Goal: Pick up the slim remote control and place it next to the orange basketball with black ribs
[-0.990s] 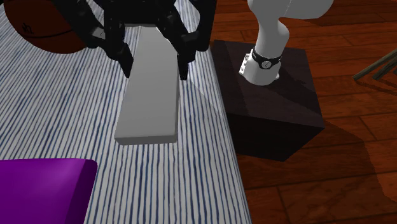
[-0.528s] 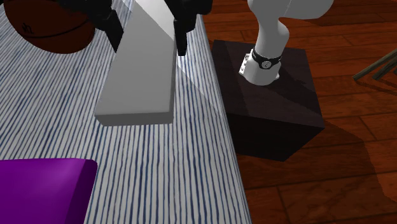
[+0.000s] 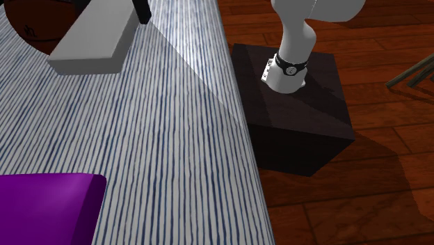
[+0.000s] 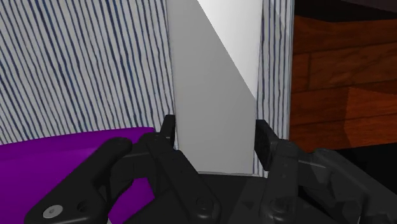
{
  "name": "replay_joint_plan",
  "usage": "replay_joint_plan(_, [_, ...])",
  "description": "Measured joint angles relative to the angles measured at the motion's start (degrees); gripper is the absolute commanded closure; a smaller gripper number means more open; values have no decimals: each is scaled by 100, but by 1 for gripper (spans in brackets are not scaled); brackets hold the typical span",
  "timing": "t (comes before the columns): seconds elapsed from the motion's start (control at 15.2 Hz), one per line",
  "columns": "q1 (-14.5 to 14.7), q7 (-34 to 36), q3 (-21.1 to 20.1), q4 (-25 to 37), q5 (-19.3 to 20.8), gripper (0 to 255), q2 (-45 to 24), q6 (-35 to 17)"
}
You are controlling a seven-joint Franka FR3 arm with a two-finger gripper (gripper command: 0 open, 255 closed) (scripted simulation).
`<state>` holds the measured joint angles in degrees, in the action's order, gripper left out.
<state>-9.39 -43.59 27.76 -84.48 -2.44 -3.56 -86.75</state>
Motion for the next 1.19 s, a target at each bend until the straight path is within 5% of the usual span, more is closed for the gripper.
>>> replay_joint_plan(0.66, [-901,-1478,638,626,-318,255,-550,204])
replay_joint_plan(1.19, [-1989,-2718,1005,1639,-915,255,-1491,488])
